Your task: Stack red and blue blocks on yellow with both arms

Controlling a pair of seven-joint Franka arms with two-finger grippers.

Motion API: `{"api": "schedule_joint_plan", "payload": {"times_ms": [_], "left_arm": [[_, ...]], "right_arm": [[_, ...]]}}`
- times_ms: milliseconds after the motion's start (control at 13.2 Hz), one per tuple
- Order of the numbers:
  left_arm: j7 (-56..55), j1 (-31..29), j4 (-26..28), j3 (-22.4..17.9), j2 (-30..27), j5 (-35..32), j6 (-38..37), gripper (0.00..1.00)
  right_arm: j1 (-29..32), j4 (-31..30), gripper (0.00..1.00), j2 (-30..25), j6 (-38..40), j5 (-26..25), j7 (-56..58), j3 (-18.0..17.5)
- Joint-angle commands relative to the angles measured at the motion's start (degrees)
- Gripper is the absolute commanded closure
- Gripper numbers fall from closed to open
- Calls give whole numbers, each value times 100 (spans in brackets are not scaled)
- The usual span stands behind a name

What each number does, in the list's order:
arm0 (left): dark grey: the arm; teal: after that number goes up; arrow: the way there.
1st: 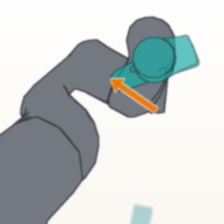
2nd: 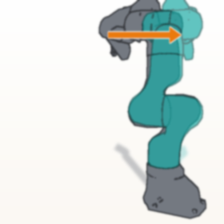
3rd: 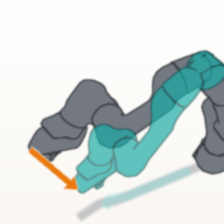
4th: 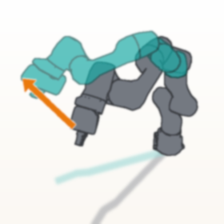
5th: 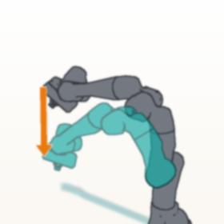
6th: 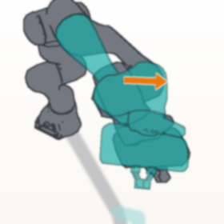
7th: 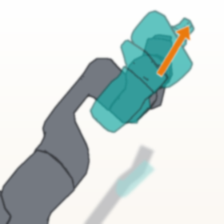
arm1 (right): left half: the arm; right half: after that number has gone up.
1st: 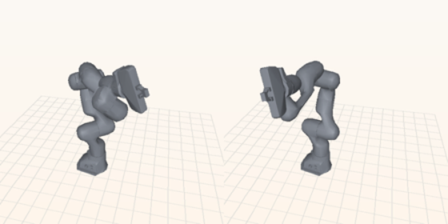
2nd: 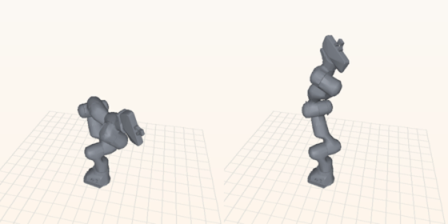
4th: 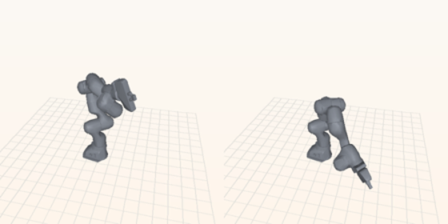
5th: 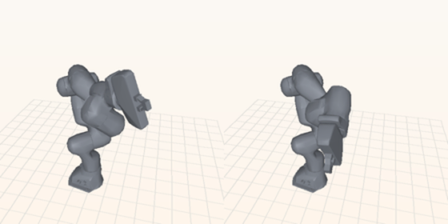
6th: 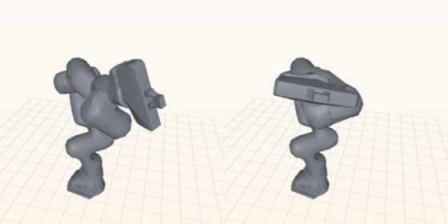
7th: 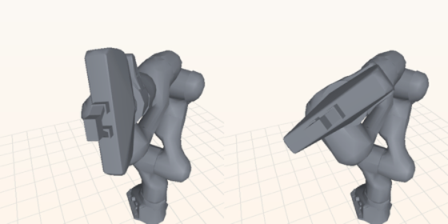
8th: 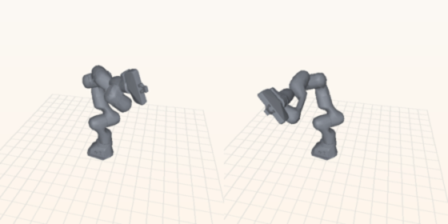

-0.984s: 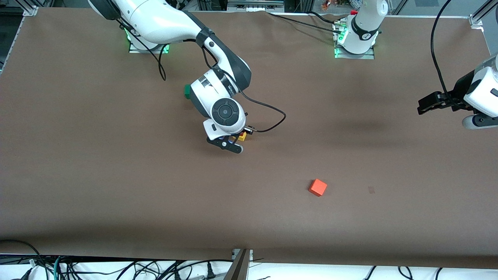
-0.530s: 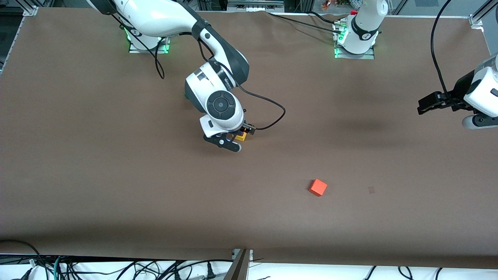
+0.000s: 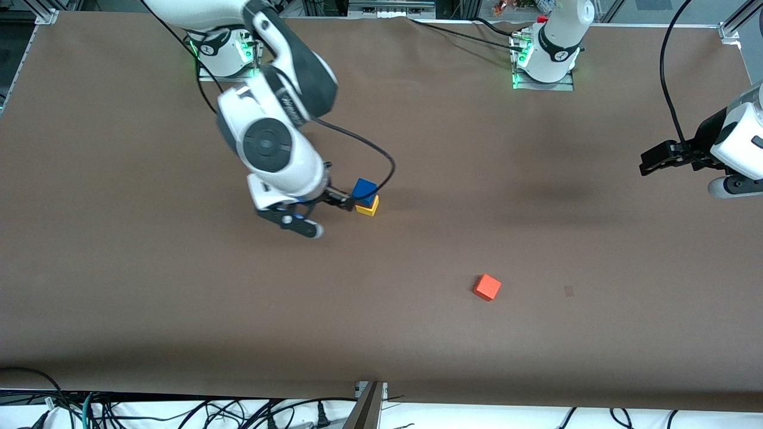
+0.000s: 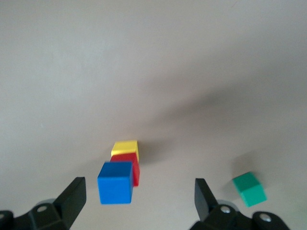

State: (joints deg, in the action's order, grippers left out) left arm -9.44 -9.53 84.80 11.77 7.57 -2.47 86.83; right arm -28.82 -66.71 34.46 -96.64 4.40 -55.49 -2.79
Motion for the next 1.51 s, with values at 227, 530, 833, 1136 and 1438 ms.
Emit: {"api": "schedule_joint_plan", "payload": {"times_ms": [227, 530, 833, 1136, 1438], "left_arm": [[126, -49, -175, 19, 87, 142, -26, 0], [126, -49, -175, 19, 87, 150, -26, 0], [135, -31, -184, 19, 87, 142, -26, 0], [144, -22, -280, 19, 96, 133, -26, 0], [135, -22, -298, 19, 122, 133, -26, 0]], "right_arm": [[-1, -167, 0, -623, 75, -9, 161, 665], [-1, -229, 0, -940, 242, -53, 651, 1078], [-1, -657, 0, -1755, 725, -9, 1925, 1596], [-1, -1968, 0, -3040, 664, -18, 3295, 2158], [305, -1987, 0, -3094, 743, -18, 4571, 2521]]}}
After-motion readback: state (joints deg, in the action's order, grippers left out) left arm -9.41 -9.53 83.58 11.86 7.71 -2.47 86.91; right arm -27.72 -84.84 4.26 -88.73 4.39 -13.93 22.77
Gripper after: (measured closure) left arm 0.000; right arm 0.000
